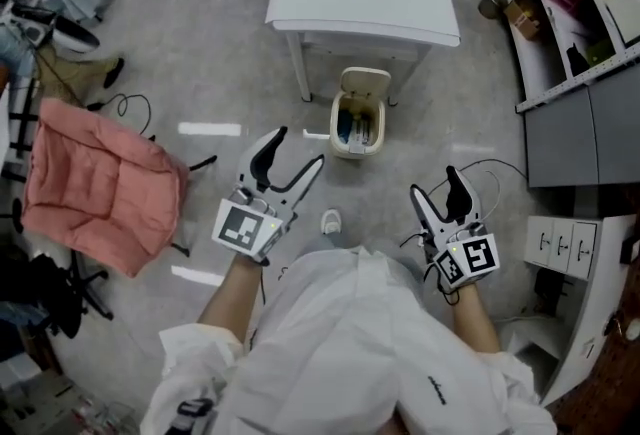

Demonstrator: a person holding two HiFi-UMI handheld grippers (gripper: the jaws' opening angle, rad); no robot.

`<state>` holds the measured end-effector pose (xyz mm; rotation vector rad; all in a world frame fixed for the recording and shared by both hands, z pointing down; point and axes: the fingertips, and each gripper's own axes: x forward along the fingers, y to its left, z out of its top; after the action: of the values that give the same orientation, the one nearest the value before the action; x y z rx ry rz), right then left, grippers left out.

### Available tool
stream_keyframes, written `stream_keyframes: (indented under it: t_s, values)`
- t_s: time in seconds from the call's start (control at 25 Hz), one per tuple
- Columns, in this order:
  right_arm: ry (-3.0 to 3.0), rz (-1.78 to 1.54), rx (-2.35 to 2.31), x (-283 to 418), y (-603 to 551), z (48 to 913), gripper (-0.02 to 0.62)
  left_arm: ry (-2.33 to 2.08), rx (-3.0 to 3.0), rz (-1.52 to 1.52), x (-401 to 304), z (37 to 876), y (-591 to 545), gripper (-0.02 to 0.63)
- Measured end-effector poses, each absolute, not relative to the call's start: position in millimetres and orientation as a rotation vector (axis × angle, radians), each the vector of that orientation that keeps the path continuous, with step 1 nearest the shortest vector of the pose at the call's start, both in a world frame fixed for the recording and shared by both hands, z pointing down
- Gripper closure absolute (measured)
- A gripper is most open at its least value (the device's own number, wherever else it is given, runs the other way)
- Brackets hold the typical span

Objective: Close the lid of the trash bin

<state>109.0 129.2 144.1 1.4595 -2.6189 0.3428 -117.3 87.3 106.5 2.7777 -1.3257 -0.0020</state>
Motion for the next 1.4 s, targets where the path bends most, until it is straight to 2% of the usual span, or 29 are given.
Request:
stream_keyframes:
  t_s: [0.76, 1.4]
  values:
    - [-2.622, 0.388, 1.319, 124.9, 41.8, 172.3, 0.221, -1.293, 2.711, 0.155, -80.9, 149.0, 9.1, 0.299]
    - [-2.701, 0.439, 1.072, 151.1, -59.0, 229.7, 0.204, -1.28, 2.681, 0.286, -10.1, 194.8, -65.0, 0.299]
